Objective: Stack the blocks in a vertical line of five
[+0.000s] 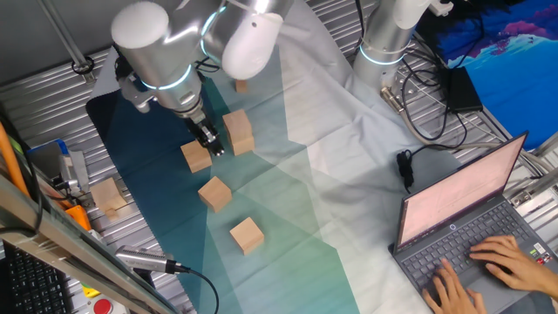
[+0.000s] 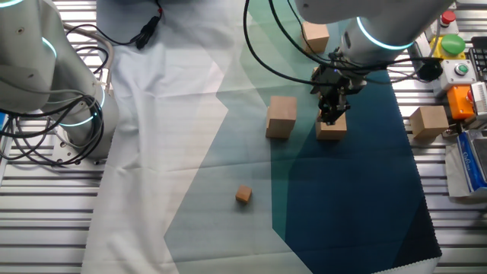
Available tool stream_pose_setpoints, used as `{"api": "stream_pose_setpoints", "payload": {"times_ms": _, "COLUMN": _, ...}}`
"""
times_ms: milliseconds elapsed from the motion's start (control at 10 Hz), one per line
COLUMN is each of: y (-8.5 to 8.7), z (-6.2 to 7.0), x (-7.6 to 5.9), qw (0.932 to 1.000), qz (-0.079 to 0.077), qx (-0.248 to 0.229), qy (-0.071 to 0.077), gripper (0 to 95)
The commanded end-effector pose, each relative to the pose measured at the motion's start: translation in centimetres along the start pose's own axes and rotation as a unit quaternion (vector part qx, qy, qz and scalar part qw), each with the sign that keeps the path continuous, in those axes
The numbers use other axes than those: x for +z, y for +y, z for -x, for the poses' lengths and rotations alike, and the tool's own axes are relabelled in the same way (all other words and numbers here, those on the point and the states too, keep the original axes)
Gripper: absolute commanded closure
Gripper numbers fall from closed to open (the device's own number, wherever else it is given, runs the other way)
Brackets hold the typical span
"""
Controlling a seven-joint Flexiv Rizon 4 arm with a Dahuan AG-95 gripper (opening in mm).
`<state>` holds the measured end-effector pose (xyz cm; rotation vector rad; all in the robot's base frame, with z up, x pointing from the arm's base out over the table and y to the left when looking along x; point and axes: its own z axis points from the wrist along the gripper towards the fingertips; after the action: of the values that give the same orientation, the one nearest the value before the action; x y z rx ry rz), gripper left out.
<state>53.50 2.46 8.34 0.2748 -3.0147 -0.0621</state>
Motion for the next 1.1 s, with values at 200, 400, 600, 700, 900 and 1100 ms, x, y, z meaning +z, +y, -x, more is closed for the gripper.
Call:
{"api": "stream_pose_setpoints", "payload": {"times_ms": 200, "y": 0.0, "z": -0.1, "x": -0.1, "qw": 0.9996, "qz": -0.017, "qx": 0.017, "qy": -0.015, "gripper": 38.0}}
{"api": "stream_pose_setpoints", "payload": {"times_ms": 400, "y": 0.0, "z": -0.1, "x": -0.1, "qw": 0.9994, "qz": -0.023, "qx": 0.021, "qy": -0.015, "gripper": 38.0}}
{"api": "stream_pose_setpoints", "payload": {"times_ms": 600, "y": -1.3, "z": 0.3, "x": -0.2, "qw": 0.9996, "qz": -0.021, "qx": 0.016, "qy": -0.011, "gripper": 38.0}}
{"api": "stream_pose_setpoints", "payload": {"times_ms": 700, "y": -1.8, "z": 0.3, "x": 0.0, "qw": 0.9996, "qz": -0.018, "qx": 0.015, "qy": -0.012, "gripper": 38.0}}
{"api": "stream_pose_setpoints", "payload": {"times_ms": 900, "y": -2.3, "z": 0.7, "x": 0.6, "qw": 0.9996, "qz": -0.013, "qx": 0.023, "qy": -0.013, "gripper": 38.0}}
{"api": "stream_pose_setpoints", "payload": {"times_ms": 1100, "y": -2.6, "z": 1.5, "x": 1.4, "qw": 0.9991, "qz": -0.003, "qx": 0.039, "qy": -0.014, "gripper": 38.0}}
